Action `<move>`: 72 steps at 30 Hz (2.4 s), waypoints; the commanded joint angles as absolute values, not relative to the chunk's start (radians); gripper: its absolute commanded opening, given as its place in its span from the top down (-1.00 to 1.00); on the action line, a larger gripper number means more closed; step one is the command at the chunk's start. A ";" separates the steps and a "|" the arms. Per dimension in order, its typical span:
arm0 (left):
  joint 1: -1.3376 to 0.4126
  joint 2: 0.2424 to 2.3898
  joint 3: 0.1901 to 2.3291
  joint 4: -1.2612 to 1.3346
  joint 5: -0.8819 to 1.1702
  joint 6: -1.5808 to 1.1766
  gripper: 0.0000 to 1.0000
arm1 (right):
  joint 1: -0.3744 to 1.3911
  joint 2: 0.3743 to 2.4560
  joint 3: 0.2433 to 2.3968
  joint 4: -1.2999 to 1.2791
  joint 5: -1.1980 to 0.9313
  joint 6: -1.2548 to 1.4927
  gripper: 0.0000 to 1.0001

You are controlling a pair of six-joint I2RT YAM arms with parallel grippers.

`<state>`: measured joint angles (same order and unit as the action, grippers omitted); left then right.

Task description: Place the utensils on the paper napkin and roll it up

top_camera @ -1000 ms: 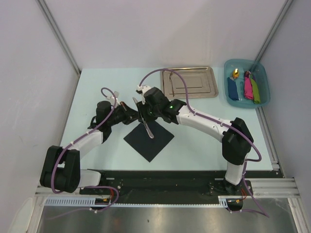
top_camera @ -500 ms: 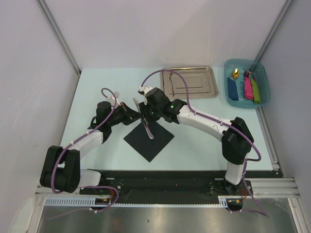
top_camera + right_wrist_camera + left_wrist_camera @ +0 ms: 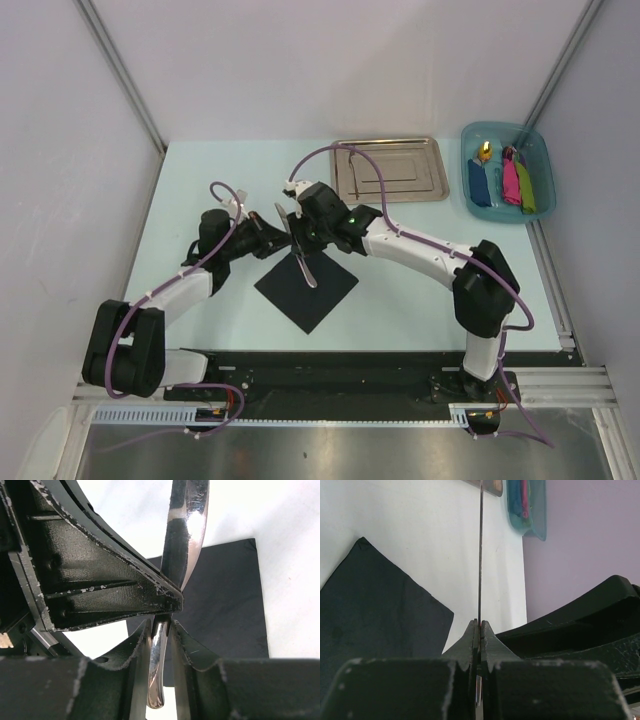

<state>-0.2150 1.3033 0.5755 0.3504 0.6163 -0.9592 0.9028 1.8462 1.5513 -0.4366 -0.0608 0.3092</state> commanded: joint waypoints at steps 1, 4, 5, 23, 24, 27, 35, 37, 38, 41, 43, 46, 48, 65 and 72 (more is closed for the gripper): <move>-0.222 1.278 0.571 0.382 0.644 -0.943 1.00 | 0.899 1.862 1.552 -0.423 -0.064 0.298 0.55; -0.222 1.275 0.569 0.382 0.643 -0.942 1.00 | 0.902 1.859 1.551 -0.425 -0.063 0.298 0.76; -0.222 1.276 0.568 0.380 0.640 -0.942 1.00 | 0.902 1.859 1.552 -0.426 -0.061 0.296 0.81; -0.022 1.082 0.569 0.172 0.535 -0.864 -0.99 | 0.925 1.948 1.647 -0.595 0.216 0.658 1.00; 0.013 1.065 0.563 0.169 0.535 -0.865 -0.99 | 0.931 1.974 1.657 -0.623 0.239 0.682 1.00; 0.081 1.003 0.545 0.160 0.531 -0.867 -1.00 | 0.934 2.032 1.701 -0.653 0.212 0.738 1.00; 0.144 0.922 0.540 0.129 0.515 -0.844 -0.99 | 0.896 2.111 1.729 -0.677 0.133 0.799 1.00; 0.146 0.919 0.528 0.144 0.517 -0.859 -0.99 | 0.891 2.118 1.729 -0.672 0.126 0.798 1.00; 0.146 0.919 0.525 0.156 0.517 -0.862 -0.99 | 0.893 2.128 1.732 -0.667 0.120 0.792 1.00; 0.144 0.916 0.514 0.167 0.518 -0.870 -0.99 | 0.899 2.140 1.741 -0.660 0.106 0.781 1.00; 0.146 0.916 0.514 0.167 0.520 -0.871 -0.99 | 0.903 2.144 1.749 -0.657 0.112 0.778 1.00; 0.147 0.925 0.511 0.169 0.517 -0.874 -0.99 | 0.902 2.155 1.753 -0.660 0.107 0.779 1.00; 0.146 0.930 0.512 0.167 0.515 -0.874 -0.99 | 0.897 2.170 1.763 -0.663 0.107 0.782 1.00; 0.152 0.950 0.506 0.167 0.500 -0.877 -0.99 | 0.871 2.250 1.813 -0.676 0.117 0.756 1.00; 0.155 0.954 0.511 0.164 0.500 -0.876 -0.99 | 0.865 2.255 1.816 -0.681 0.110 0.756 1.00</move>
<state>0.1448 0.9546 0.5098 0.1398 0.5064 -0.8738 0.8722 2.2410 1.7805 -0.6815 0.0971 0.7586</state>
